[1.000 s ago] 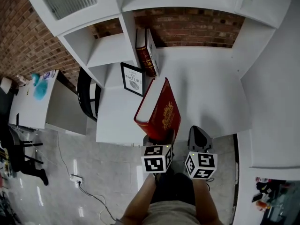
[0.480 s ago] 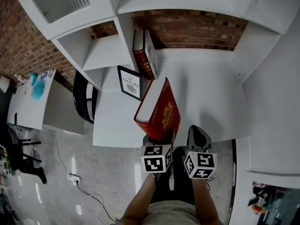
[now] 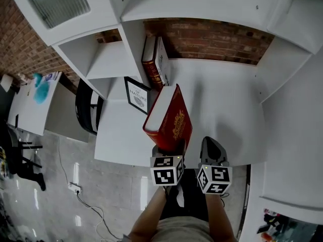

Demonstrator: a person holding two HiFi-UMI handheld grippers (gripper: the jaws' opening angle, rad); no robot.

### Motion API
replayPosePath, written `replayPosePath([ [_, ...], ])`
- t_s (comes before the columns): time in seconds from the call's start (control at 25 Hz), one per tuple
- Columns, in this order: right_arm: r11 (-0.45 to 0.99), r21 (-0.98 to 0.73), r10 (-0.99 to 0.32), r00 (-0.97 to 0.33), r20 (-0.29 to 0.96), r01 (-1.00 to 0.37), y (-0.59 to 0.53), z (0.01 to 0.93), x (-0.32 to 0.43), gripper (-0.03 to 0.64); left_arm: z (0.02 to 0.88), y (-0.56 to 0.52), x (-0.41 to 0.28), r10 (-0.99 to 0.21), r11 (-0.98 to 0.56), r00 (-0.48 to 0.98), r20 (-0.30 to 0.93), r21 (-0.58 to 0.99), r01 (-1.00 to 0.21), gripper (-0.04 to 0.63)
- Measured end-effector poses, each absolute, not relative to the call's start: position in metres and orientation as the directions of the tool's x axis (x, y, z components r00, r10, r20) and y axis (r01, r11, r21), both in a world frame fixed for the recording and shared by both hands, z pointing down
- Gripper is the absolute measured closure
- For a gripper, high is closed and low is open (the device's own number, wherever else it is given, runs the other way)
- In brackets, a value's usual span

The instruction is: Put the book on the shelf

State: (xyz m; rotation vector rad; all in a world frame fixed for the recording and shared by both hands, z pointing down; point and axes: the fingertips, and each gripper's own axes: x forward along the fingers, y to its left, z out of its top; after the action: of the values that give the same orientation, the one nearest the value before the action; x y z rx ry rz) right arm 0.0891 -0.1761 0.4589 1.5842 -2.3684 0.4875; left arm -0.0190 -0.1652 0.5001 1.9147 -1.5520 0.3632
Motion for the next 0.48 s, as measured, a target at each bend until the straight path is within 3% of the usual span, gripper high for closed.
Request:
replayPosePath([
  [0.48,0.389,-0.151,-0.818,-0.416,0.397,-0.909,-0.242,0.465,0.112,0.601,0.504,-0.224,-0.001,-0.776,-0.046,0.222,0.59,0.298,-0.953,0.353],
])
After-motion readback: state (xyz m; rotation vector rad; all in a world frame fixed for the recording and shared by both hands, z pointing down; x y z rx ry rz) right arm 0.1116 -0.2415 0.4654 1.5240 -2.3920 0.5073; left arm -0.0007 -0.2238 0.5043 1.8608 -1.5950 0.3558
